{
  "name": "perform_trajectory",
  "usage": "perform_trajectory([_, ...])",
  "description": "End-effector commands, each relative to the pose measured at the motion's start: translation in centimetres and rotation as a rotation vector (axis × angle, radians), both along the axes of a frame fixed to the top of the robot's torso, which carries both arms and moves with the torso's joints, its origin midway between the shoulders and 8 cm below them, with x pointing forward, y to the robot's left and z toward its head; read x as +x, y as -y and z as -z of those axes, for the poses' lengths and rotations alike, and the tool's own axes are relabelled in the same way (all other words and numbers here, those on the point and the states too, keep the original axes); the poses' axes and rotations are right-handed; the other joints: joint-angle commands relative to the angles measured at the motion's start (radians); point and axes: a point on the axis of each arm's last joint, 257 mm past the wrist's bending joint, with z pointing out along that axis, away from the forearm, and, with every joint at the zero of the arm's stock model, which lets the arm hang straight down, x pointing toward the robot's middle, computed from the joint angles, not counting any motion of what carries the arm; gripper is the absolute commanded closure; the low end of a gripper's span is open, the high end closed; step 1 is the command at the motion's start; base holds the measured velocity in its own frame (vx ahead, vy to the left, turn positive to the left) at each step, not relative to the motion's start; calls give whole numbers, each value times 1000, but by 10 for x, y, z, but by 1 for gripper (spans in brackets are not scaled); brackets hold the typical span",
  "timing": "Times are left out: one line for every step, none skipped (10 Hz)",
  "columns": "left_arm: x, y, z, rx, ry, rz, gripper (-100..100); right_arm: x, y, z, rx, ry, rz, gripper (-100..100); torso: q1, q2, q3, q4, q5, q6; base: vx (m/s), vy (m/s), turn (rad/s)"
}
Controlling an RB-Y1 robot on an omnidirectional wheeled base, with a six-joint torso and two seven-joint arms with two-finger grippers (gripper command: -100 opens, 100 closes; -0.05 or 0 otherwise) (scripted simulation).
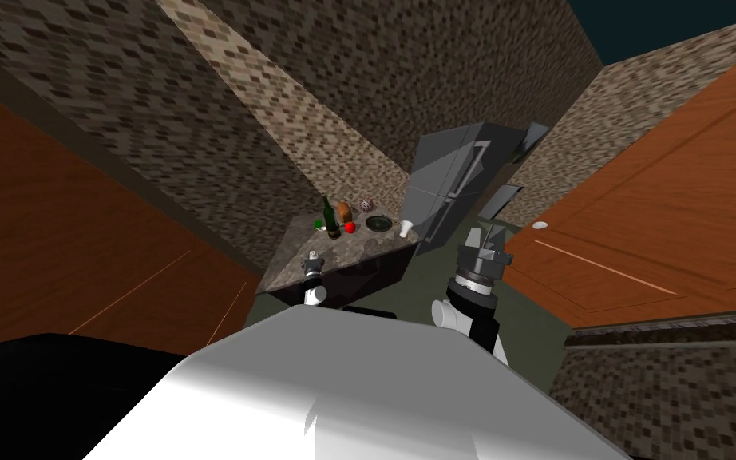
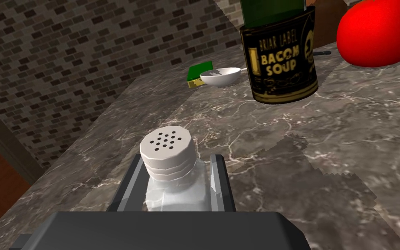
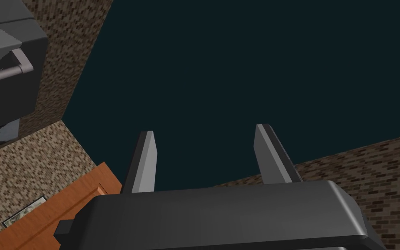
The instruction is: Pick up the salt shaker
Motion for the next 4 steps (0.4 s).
perform_trajectory([-14, -3, -3, 4, -1, -8, 100, 0, 0, 0, 0, 0, 0, 0, 0, 0, 0, 0, 0, 0, 48, -2, -58])
perform_trajectory([-16, -5, -7, 7, 5, -11, 100, 0, 0, 0, 0, 0, 0, 0, 0, 0, 0, 0, 0, 0, 19, -5, 0])
perform_trajectory([-14, -1, -5, 5, 2, -8, 100, 0, 0, 0, 0, 0, 0, 0, 0, 1, 1, 0, 0, -1, 5, -2, 7])
perform_trajectory([-14, -2, -6, 5, 2, -8, 0, 0, 0, 0, 0, 0, 0, 0, 0, 2, 1, 0, 0, 0, 0, 0, 0])
